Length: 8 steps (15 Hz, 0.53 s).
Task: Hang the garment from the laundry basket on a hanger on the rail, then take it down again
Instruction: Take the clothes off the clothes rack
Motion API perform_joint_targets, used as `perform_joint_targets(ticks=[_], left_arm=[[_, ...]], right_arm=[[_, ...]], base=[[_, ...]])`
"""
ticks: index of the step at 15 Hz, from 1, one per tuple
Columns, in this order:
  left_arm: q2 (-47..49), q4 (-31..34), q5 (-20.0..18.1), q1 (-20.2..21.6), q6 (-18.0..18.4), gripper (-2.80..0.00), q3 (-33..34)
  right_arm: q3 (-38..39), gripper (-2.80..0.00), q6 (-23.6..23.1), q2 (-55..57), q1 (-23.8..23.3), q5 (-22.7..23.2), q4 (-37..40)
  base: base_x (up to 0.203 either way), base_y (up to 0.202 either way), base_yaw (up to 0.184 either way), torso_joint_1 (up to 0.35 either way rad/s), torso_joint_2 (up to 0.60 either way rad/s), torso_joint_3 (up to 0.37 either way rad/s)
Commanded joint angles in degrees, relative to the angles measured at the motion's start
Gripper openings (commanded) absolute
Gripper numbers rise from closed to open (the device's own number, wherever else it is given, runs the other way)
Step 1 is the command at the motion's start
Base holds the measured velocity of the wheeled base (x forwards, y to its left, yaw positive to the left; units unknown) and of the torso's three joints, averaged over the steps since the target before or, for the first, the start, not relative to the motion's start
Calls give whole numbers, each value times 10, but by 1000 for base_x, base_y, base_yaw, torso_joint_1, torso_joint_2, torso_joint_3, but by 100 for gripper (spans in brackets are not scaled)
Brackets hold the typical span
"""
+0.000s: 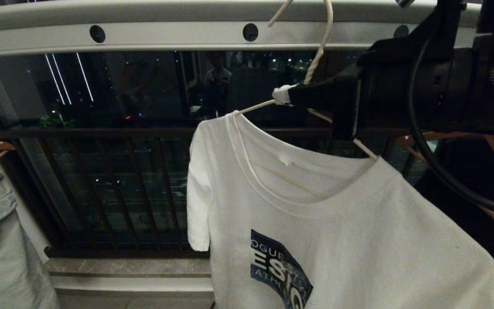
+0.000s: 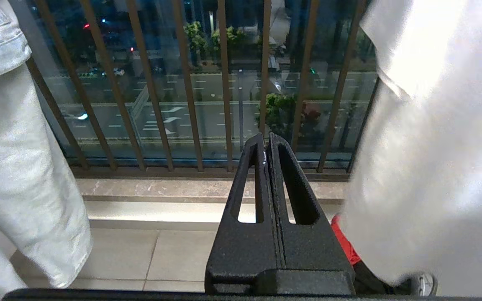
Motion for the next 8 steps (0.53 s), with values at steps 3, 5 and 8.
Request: perform_joint_targets(ticks=[3, 5, 8], left_arm=[[0, 0, 0, 0, 0, -280, 0], [0, 0, 0, 0, 0, -280, 0], [0, 0, 0, 0, 0, -280, 0]], right_arm=[[86, -280, 3, -43, -4, 2, -5], [134, -280, 4, -44, -5, 2, -51], [211, -280, 4, -42, -12, 2, -132]], base=[[0, 0, 0, 0, 0, 0], [0, 0, 0, 0, 0, 0], [0, 0, 0, 0, 0, 0]])
